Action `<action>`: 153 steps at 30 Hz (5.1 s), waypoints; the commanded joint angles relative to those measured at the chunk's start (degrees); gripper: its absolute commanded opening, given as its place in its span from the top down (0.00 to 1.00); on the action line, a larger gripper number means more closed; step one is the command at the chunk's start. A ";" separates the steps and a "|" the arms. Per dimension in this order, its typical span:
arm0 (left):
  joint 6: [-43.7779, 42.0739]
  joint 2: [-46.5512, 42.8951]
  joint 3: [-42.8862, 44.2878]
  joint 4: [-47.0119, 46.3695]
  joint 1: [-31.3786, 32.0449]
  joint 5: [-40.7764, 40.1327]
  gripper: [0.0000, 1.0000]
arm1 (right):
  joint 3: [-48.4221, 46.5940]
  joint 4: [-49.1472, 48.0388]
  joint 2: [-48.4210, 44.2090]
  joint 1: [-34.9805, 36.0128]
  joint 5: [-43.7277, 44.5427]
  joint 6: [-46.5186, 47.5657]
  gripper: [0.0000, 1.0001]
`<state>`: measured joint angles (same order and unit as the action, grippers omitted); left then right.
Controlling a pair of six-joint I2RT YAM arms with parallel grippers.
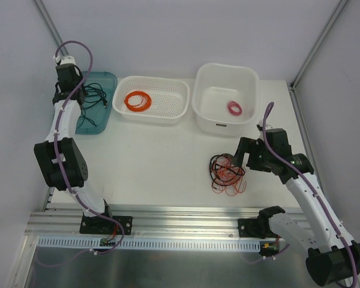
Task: Untangle the cables
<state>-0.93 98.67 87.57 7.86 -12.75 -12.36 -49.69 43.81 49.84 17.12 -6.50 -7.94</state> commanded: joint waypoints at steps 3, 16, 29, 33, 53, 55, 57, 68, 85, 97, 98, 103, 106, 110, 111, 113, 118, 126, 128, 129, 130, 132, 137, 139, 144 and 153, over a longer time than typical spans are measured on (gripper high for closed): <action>5.93 -3.05 -5.39 -1.79 -0.96 0.14 1.00 | 1.17 -1.62 -1.07 0.28 -1.06 -0.23 0.03; 9.28 -2.25 -2.67 5.15 -1.48 5.94 0.43 | 3.46 -0.84 -2.65 0.54 -0.53 -1.11 0.03; 18.94 -17.96 -4.50 9.54 -1.05 21.21 0.01 | 2.06 0.75 -1.60 0.80 3.51 0.47 0.03; 22.11 -25.62 -12.31 10.86 2.55 26.67 0.01 | 2.32 -1.36 1.30 0.72 5.18 -0.22 0.02; 36.08 -42.16 -43.53 11.74 49.48 20.11 0.01 | 2.07 -20.61 29.42 18.37 0.97 -9.89 0.15; 36.70 -41.55 -43.71 11.48 52.30 18.96 0.01 | 0.66 -20.70 31.44 21.88 0.97 -10.95 0.16; 37.49 -40.23 -43.54 10.96 53.70 17.73 0.01 | -0.75 -20.52 32.07 23.39 0.79 -11.39 0.16; 41.35 -27.76 -41.87 3.48 59.16 16.49 0.10 | -1.73 -12.79 19.35 24.10 10.88 -8.84 0.15; 51.64 -11.14 -36.86 -3.90 65.31 15.44 0.51 | 4.60 -13.05 8.69 23.92 17.58 -13.85 0.08; 51.82 -9.72 -36.50 -4.43 66.81 14.29 0.75 | 6.45 -14.98 9.04 24.01 16.26 -14.91 0.08; 51.90 -10.16 -36.77 -4.43 66.89 14.12 0.73 | 6.45 -14.98 8.95 24.01 16.26 -14.99 0.08; 52.08 -15.08 -40.18 -4.43 66.89 12.62 0.69 | 6.36 -14.63 7.90 23.92 16.70 -14.82 0.08; 52.34 -18.42 -42.56 -4.43 66.89 9.46 0.69 | 6.27 -14.37 7.55 24.01 16.96 -14.56 0.08; 52.43 -19.75 -43.19 -4.52 66.81 8.84 0.70 | 6.27 -14.54 7.64 24.01 17.14 -14.47 0.08; 52.43 -19.14 -43.01 -4.60 66.81 9.11 0.70 | 6.27 -14.63 7.72 23.92 17.05 -14.64 0.08; 52.35 -18.17 -42.40 -4.87 66.89 9.72 0.70 | 6.19 -14.89 7.99 24.01 16.70 -14.82 0.08; 52.00 -13.87 -39.94 -5.83 66.89 11.92 0.71 | 6.45 -14.72 7.90 23.92 16.87 -14.64 0.08; 51.12 -8.86 -36.16 -6.98 66.89 14.03 0.74 | 7.15 -15.16 8.42 23.92 16.70 -14.82 0.08; 51.12 -8.24 -35.80 -7.07 66.98 14.64 0.76 | 7.41 -15.60 9.04 24.01 16.52 -14.82 0.08; 51.20 -8.06 -35.72 -7.15 66.98 14.82 0.76 | 7.50 -15.77 9.22 23.92 16.35 -14.91 0.08; 51.20 -8.06 -35.71 -7.33 66.98 15.00 0.76 | 7.59 -16.21 9.83 23.92 16.00 -14.99 0.08; 51.12 -8.23 -35.98 -7.33 67.07 15.00 0.80 | 8.03 -16.91 10.44 24.01 15.82 -15.17 0.08; 51.20 -9.90 -37.56 -7.42 67.07 14.82 1.00 | 8.73 -18.50 13.77 23.83 14.59 -16.05 0.08; 50.59 -11.74 -38.44 -7.33 67.16 14.21 1.00 | 8.56 -18.24 15.27 23.66 14.59 -16.57 0.09; 46.56 -18.24 -39.06 -4.52 67.07 10.52 1.00 | 8.65 -18.41 22.03 21.81 12.49 -18.24 0.15; 35.84 -29.49 -32.65 6.99 66.46 2.44 1.00 | 10.31 -18.15 27.32 18.21 10.28 -20.00 0.46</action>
<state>41.17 73.34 50.74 10.24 53.67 -5.04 -40.21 25.91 76.82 36.42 4.95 -26.15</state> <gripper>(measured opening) 0.009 0.576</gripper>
